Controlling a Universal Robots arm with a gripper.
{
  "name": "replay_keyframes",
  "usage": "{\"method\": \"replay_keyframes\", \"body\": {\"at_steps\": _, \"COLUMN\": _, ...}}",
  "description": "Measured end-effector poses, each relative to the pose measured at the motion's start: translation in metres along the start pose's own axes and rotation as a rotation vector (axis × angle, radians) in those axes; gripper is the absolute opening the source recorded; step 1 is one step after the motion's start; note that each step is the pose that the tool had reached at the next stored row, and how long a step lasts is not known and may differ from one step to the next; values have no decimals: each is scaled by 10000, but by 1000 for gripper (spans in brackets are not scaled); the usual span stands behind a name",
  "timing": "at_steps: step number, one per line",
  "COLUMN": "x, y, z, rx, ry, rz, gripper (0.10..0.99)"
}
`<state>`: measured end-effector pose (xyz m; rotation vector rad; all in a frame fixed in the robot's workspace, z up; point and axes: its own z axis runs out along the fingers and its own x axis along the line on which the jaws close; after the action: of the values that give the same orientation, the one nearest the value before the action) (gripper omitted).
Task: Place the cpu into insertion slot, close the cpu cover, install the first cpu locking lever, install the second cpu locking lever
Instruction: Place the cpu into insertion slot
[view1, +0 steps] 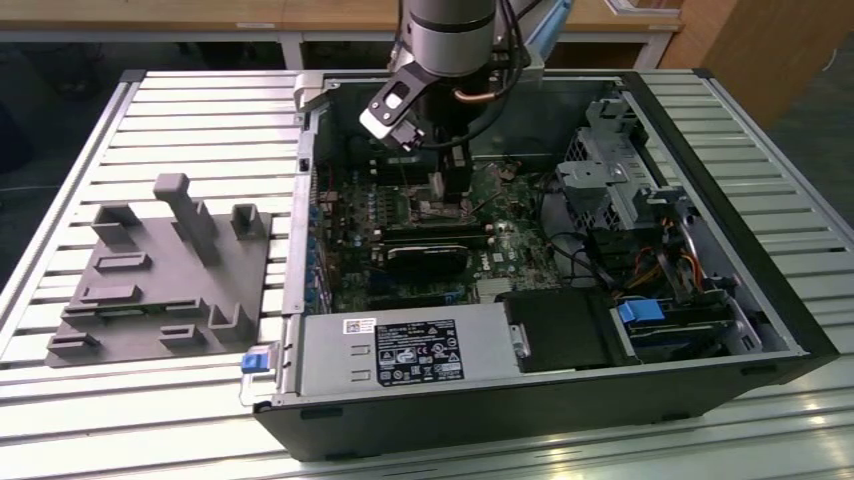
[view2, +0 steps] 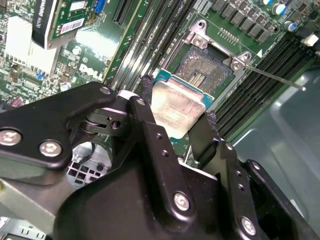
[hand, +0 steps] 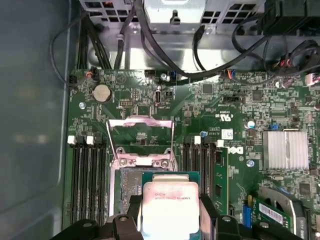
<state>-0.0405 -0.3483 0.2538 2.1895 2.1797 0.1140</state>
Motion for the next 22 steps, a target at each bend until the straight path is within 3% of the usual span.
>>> {"method": "replay_keyframes", "body": {"at_steps": 12, "x": 100, "y": -47, "z": 193, "rx": 0, "ry": 6, "rz": -55, "gripper": 541}}
{"method": "replay_keyframes", "body": {"at_steps": 22, "x": 106, "y": -58, "z": 261, "rx": 1, "ry": -2, "rz": -55, "gripper": 541}}
